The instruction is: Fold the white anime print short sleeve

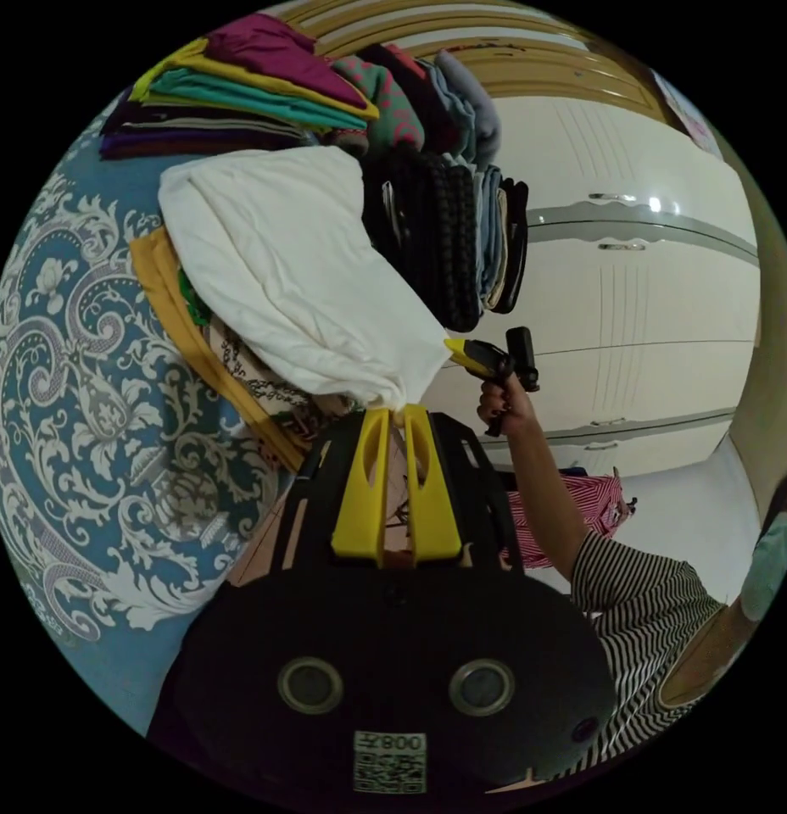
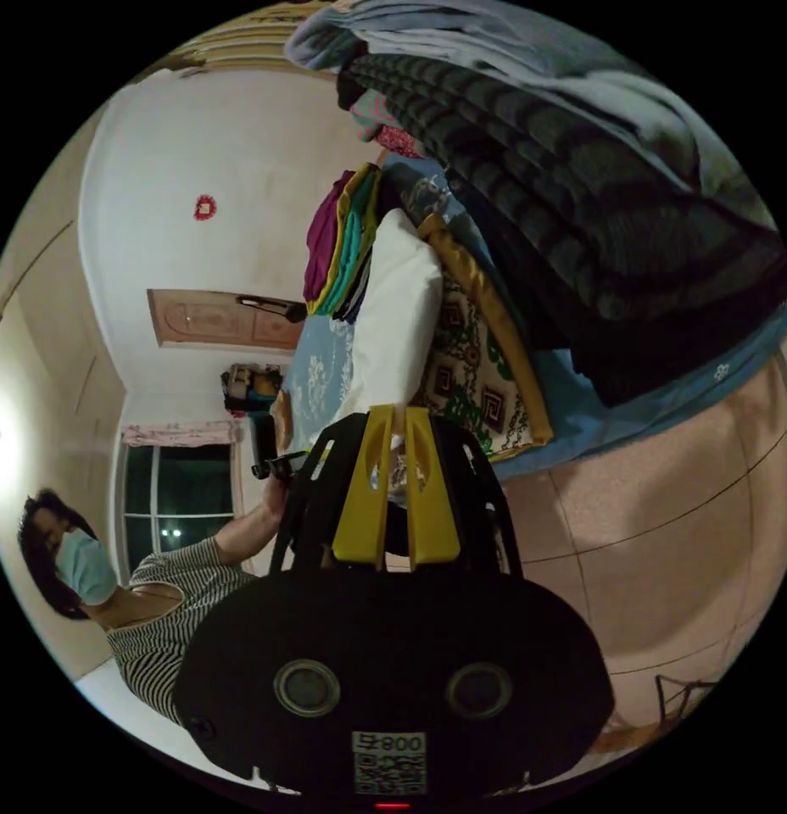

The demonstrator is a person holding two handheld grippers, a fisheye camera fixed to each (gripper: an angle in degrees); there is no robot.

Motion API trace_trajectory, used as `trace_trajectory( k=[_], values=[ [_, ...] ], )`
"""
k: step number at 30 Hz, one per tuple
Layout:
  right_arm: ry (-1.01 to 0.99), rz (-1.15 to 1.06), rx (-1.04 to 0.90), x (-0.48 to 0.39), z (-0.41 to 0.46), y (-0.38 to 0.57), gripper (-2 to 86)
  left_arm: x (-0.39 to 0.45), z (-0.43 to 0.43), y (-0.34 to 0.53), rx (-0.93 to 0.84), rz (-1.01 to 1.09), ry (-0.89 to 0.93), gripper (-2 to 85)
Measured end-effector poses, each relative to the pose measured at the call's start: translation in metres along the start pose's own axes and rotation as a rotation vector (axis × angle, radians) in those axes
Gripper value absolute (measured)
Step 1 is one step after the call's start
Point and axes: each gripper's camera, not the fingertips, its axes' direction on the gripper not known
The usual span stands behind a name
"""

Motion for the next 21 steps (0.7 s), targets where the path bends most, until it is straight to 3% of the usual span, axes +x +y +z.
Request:
trace_trajectory(
  k=[6, 11, 21],
  values=[
    [0.260, 0.008, -0.090, 0.013, -0.054, 0.002, 2.0, -0.055, 0.084, 0.014, -0.105, -0.047, -0.022, 3.7],
    [0.335, 0.075, -0.090, 0.042, -0.093, 0.011, 1.9, -0.111, 0.135, 0.038, -0.178, -0.111, -0.009, 2.8],
    [0.518, 0.048, -0.069, 0.062, -0.211, 0.048, 1.3, -0.159, 0.131, 0.095, -0.172, -0.027, -0.007, 0.5]
  ],
)
